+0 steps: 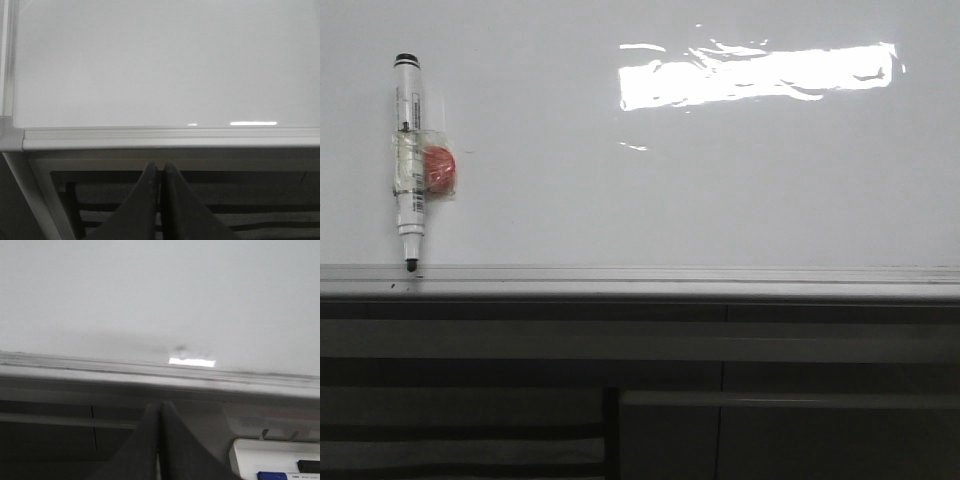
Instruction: Write number 0 on whiteboard
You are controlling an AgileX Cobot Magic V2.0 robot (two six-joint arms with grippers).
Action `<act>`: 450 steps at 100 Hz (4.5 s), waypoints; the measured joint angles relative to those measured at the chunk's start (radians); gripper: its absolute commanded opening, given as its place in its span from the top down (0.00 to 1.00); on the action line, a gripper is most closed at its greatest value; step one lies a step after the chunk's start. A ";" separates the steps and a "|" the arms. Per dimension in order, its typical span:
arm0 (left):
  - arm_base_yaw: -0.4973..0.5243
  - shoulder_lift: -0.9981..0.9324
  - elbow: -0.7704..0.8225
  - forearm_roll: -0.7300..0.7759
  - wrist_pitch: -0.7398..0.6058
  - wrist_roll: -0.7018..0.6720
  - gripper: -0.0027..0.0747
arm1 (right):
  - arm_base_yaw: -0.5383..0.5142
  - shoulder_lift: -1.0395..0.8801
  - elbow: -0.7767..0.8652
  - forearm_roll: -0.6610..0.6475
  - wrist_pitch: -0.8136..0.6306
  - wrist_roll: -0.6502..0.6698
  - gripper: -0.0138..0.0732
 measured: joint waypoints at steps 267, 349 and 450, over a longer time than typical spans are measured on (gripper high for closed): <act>-0.103 0.119 -0.080 0.199 -0.682 -0.223 0.50 | 0.000 0.098 -0.317 0.075 0.069 0.220 0.92; -0.281 1.014 -0.110 0.299 -1.063 -0.541 0.60 | 0.067 0.220 -0.318 0.075 0.115 0.179 0.92; -0.287 1.543 -0.172 0.292 -1.506 -0.514 0.99 | 0.070 0.220 -0.318 0.073 0.114 0.177 0.92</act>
